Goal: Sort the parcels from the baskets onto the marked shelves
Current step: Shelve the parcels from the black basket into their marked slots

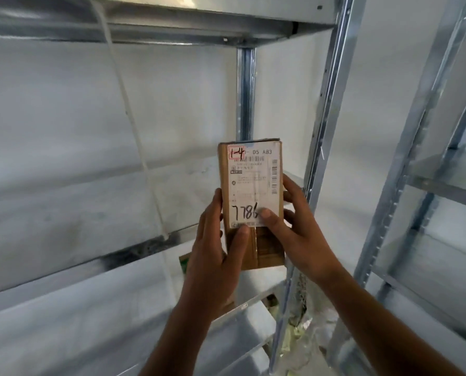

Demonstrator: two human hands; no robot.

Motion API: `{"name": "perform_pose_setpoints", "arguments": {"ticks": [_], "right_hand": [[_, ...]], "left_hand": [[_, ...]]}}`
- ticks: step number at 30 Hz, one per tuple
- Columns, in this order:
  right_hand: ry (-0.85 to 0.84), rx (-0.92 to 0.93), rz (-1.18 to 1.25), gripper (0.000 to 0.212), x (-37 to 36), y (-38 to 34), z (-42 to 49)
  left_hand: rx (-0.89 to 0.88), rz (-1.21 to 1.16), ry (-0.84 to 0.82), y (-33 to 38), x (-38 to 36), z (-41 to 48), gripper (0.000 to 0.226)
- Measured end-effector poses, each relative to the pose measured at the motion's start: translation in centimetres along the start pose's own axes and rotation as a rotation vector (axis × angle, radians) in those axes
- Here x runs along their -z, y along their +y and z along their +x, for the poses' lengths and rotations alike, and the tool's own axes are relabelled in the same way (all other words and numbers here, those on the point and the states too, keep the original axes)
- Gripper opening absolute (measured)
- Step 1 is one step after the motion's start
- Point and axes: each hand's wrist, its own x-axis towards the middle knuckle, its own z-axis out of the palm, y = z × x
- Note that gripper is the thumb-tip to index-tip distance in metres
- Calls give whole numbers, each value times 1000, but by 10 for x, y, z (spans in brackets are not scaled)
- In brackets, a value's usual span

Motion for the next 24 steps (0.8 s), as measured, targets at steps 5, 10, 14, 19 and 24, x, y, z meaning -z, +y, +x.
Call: {"name": "perform_pose_setpoints", "arguments": {"ticks": [5,10,14,19,24], "right_hand": [[-110,85,-5,64,-13,12,73],[-238,89,49,69,-30,39,123],[-346,115,64,77,-33,64,153],[-487,145,32,93,-37,80,180],[-519,236,4,92,-52,90,199]], "left_hand": [[-15,-47,90,-19,9,50,64],[46,9,157,-47,13,74,63],[92,45,160,-62,11,79,60],[179,195,292,-63,4,82,56],[295,289,402,-62,-3,91,57]]}}
